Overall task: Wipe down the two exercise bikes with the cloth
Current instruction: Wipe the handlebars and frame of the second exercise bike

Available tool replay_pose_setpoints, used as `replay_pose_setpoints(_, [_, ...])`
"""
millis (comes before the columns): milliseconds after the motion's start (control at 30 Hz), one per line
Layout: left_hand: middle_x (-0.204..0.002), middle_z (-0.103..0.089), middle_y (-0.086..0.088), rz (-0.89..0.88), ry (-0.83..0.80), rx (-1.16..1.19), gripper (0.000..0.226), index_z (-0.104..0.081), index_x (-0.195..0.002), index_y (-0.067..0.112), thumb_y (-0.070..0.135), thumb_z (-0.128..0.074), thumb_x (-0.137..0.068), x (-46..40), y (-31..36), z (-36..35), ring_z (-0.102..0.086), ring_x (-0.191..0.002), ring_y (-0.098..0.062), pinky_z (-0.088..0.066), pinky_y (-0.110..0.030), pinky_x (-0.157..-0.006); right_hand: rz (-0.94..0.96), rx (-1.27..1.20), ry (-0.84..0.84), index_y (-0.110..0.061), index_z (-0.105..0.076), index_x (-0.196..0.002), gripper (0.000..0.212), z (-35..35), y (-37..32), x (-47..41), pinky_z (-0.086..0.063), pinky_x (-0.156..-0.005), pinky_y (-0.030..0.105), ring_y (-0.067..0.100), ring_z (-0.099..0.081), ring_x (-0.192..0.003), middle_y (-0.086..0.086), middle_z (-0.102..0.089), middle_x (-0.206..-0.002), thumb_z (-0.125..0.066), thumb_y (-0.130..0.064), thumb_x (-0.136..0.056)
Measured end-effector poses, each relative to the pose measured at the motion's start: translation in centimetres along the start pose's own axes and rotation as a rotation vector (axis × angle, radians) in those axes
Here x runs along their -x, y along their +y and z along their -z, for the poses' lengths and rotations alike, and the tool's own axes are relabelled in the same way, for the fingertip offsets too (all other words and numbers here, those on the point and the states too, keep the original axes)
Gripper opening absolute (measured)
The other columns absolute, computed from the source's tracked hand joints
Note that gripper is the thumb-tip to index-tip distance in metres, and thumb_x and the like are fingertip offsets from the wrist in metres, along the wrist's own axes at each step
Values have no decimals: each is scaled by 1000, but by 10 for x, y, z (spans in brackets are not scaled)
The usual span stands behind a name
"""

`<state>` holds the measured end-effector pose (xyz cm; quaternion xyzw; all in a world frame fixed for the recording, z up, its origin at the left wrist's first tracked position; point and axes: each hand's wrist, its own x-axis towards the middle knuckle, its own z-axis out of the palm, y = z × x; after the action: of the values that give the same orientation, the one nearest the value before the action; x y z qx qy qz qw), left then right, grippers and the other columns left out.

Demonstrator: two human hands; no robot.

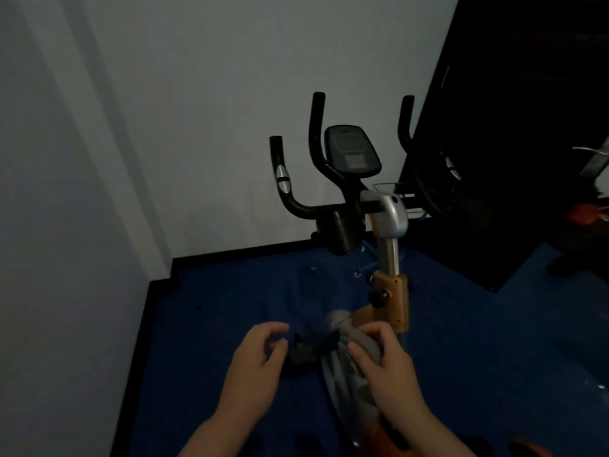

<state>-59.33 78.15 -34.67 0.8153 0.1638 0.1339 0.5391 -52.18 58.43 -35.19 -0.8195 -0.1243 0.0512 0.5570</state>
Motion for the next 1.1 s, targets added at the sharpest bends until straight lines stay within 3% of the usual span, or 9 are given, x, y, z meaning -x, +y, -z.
replay_pose_setpoints(200, [-104,-61,17,-128,0,64,25,-61,-101,36,13,-56,-92,-71,22,-8,-55,-94,11,-40,-2,-74,150,95,227,-37,-56,-90,24,-2,-39,-81,-42,-75,8,-4,-53,-94,-15,-53,-101,-70,-19,-83])
replay_pose_setpoints(367, [-105,-63,8,-159,79,201,22,-63,-104,23,8,-50,-94,-156,49,-17,-59,-94,3,-41,-3,-77,257,153,367,-22,-61,-109,22,-23,-79,-166,-33,-79,-4,-11,-48,-96,-5,-49,-109,-66,-19,-88])
replay_pose_setpoints(433, [-104,-64,7,-141,66,256,22,-62,-104,23,10,-47,-96,-186,55,-21,-61,-95,-2,-42,-3,-75,246,133,356,-19,-62,-116,27,-40,-85,-188,-35,-83,-2,-3,-51,-100,-5,-50,-111,-64,-20,-90])
replay_pose_setpoints(533, [-104,-64,12,-132,-26,295,23,-60,-102,30,16,-43,-98,-219,54,-24,-61,-95,-2,-43,-5,-74,205,135,375,-21,-63,-121,31,-62,-76,-189,-46,-87,14,6,-55,-102,-7,-53,-108,-62,-23,-91])
replay_pose_setpoints(667, [-101,-64,16,-160,-157,324,23,-62,-102,32,21,-42,-99,-239,45,-31,-61,-93,2,-44,-14,-76,254,219,363,-29,-66,-114,28,-48,-63,-168,-44,-79,8,1,-58,-94,-18,-55,-100,-67,-21,-87])
replay_pose_setpoints(767, [-94,-65,18,-160,-250,364,24,-62,-102,31,22,-40,-99,-242,48,-43,-61,-87,3,-45,-8,-71,245,326,414,-25,-68,-115,29,-34,-73,-188,-46,-81,11,3,-57,-94,-12,-56,-99,-68,-18,-86])
replay_pose_setpoints(900, [-94,-66,18,-92,-260,409,22,-59,-102,31,24,-39,-100,-246,49,-57,-62,-87,1,-47,-10,-70,248,520,477,-18,-66,-118,30,-56,-73,-195,-51,-79,26,13,-54,-95,-2,-55,-102,-65,-14,-88])
replay_pose_setpoints(1100, [-90,-67,7,-60,-242,425,24,-61,-102,27,27,-37,-100,-246,47,-61,-64,-81,-5,-50,-16,-65,329,604,394,-22,-66,-115,29,-25,-61,-183,-42,-75,13,6,-49,-88,-10,-51,-95,-63,-22,-86])
